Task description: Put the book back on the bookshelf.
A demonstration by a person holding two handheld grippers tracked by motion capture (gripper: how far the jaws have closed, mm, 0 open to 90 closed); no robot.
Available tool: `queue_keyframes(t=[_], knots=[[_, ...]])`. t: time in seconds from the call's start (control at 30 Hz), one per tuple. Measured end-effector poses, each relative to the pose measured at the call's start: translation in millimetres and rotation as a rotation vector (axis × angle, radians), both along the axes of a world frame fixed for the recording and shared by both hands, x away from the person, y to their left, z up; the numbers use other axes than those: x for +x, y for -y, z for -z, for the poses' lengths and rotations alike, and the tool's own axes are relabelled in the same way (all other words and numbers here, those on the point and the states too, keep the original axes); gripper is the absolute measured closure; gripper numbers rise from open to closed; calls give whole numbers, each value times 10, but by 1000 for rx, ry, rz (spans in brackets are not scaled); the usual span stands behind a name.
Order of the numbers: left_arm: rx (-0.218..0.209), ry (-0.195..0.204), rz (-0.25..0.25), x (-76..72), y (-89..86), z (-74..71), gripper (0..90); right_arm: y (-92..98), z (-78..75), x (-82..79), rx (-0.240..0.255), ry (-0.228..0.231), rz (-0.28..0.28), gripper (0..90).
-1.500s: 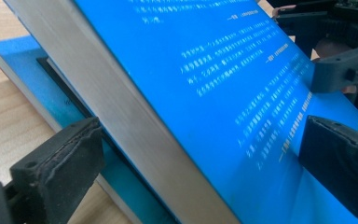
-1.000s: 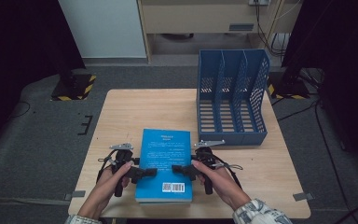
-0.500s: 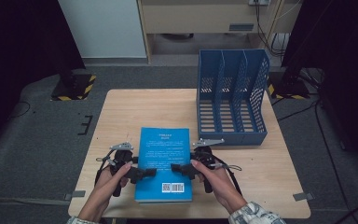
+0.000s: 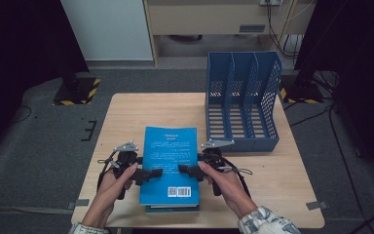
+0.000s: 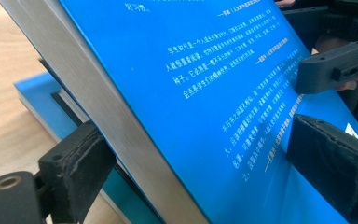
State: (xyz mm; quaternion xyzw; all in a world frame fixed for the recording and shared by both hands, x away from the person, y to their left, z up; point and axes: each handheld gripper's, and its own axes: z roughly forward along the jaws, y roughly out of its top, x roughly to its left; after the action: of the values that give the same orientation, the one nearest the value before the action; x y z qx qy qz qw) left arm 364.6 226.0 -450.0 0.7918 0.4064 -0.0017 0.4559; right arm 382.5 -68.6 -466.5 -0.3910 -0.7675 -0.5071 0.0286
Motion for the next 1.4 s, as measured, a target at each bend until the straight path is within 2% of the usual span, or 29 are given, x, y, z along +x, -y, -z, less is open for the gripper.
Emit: queue_keyframes(t=[0.07,0.23,0.37,0.4,0.63,0.73,0.8,1.2,1.4], knots=[[9,9,-4,20,1,-30,74,-17,-36,30,-12,7,6,111],[23,40,-15,75,-8,-122,113,2,-121,115,13,8,35,182],[46,55,-11,134,9,-163,117,-5,-190,154,2,23,48,229],[44,63,-15,150,0,-179,129,-5,-221,170,-5,37,48,249],[27,106,-26,199,-8,-228,185,0,-297,220,-21,54,57,276],[18,109,-25,228,-23,-244,203,-1,-343,232,-28,72,58,298],[27,105,-22,245,-24,-262,207,-20,-389,242,-43,91,50,312],[8,121,-32,268,-41,-300,218,-36,-480,241,-54,133,40,354],[20,154,-21,263,-49,-354,226,-42,-539,248,-63,159,27,371]])
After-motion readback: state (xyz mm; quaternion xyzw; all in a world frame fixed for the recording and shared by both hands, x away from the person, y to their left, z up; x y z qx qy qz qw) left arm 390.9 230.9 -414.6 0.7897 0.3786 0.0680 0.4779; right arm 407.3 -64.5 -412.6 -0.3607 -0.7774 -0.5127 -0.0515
